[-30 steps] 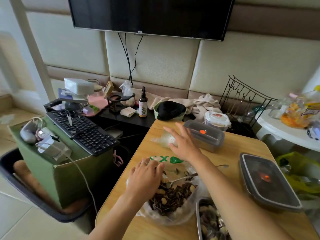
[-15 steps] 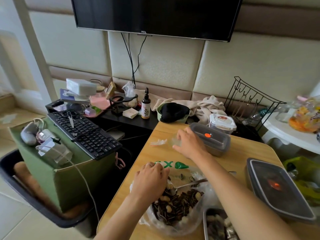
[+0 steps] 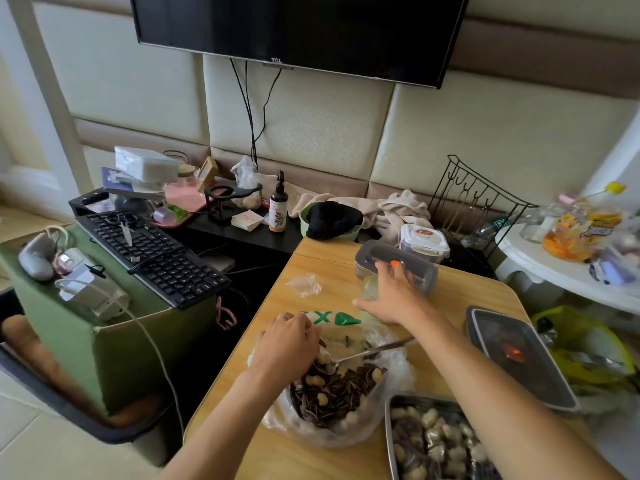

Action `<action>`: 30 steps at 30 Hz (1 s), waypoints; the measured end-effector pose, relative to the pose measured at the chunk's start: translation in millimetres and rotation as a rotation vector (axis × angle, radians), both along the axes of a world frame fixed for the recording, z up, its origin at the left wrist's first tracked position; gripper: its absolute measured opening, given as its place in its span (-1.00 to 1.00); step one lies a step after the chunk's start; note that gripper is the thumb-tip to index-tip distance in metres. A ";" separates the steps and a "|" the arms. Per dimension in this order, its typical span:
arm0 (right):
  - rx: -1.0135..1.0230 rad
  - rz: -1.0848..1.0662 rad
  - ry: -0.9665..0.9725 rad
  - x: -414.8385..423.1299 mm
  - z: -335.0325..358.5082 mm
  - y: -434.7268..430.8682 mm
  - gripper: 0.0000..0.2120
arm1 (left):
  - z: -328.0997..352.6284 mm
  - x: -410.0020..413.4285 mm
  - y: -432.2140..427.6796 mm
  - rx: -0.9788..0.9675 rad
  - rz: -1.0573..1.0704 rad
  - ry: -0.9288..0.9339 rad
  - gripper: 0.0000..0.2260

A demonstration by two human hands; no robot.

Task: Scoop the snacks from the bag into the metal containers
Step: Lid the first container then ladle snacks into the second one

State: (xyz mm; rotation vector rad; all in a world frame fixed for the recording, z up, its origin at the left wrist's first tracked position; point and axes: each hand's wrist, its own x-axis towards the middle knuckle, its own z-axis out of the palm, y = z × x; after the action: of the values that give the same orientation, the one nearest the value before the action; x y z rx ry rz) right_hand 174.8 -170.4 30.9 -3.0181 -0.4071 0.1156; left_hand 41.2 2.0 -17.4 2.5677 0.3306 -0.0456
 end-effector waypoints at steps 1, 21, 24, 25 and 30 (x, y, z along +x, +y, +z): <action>-0.007 0.039 -0.121 -0.6 1.2 7.9 -0.23 | -0.5 0.6 1.6 -0.010 -0.002 -0.002 -0.66; 0.478 0.178 -0.169 -12.7 -45.5 88.5 -0.84 | 6.8 3.4 9.0 0.002 0.023 -0.104 -0.73; 0.732 0.204 -0.203 -45.1 -31.1 66.2 -0.87 | 13.7 1.9 4.3 0.005 0.117 -0.273 -0.76; 0.783 0.196 -0.185 -56.8 -28.6 57.6 -0.88 | 15.8 1.7 2.7 -0.051 0.145 -0.352 -0.78; 1.038 0.078 -0.046 -98.5 -23.0 11.7 -0.87 | 22.4 -0.5 -6.5 -0.514 0.107 -0.376 -0.55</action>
State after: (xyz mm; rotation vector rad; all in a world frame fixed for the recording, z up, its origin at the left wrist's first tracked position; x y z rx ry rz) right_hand 76.2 -158.7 8.0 -1.9849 -0.4126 -0.1274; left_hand 40.7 -4.5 5.0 1.9935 0.2682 0.3435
